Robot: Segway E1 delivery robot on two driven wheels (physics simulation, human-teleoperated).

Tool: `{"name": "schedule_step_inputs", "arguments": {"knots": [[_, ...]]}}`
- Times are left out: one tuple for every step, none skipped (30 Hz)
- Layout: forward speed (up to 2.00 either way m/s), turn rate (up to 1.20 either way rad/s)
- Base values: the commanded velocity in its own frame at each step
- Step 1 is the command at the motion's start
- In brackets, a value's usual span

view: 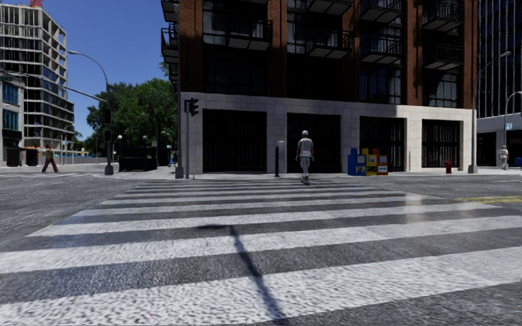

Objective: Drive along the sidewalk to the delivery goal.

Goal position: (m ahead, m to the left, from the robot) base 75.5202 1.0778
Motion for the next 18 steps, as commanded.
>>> {"name": "schedule_step_inputs", "arguments": {"knots": [[1.29, 0.0], [1.29, 0.0], [1.29, 0.0], [1.29, 0.0], [1.29, 0.0], [1.3, 0.0], [1.3, 0.0], [1.3, 0.0], [1.3, 0.0], [1.3, -0.08], [1.3, -0.19], [1.3, -0.22], [1.3, -0.22], [1.3, -0.23], [1.3, -0.24], [1.3, -0.29], [1.3, -0.32], [1.3, -0.33]]}}
